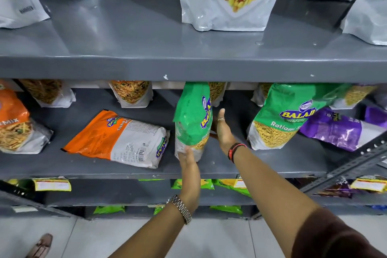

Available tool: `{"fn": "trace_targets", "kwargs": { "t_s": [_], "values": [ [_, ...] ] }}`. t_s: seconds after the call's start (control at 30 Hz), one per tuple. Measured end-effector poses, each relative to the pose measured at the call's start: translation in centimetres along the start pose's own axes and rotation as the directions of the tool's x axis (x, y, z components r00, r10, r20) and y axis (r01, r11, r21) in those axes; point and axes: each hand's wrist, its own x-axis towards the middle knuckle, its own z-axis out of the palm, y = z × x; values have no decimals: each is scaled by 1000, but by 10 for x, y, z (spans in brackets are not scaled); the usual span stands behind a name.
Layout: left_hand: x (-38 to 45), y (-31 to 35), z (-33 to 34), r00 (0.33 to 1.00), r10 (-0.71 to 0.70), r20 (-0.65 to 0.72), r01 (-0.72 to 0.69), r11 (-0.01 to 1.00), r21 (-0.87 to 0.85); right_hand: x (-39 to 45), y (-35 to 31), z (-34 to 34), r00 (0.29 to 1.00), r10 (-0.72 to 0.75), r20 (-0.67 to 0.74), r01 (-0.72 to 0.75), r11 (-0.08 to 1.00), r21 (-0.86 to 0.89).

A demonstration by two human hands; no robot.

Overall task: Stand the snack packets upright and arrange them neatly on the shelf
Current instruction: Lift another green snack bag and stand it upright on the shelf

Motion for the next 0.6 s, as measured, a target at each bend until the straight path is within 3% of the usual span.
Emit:
{"fn": "trace_targets", "kwargs": {
  "t_s": [0.1, 0.23, 0.37, 0.47, 0.6],
  "values": [
    [27, 2, -2, 996, 8, -89, -10, 1000, -24, -16, 4, -6, 999, -43, -19, 44, 996, 81],
    [54, 19, -10, 1000, -8, -26, 4, 985, -175, -20, 26, -25, 998, -64, -14, 65, 981, 185],
    [63, 34, -19, 997, -59, 54, 64, 993, -97, -21, 34, -39, 997, -51, 61, 37, 975, 221],
    [60, 35, -23, 996, -57, 66, 62, 995, -80, -22, 36, -41, 996, -57, 65, 45, 983, 177],
    [54, 15, -45, 989, -142, 46, 145, 988, -59, -30, 43, -35, 997, 42, 67, -41, 999, -21]
  ]
}}
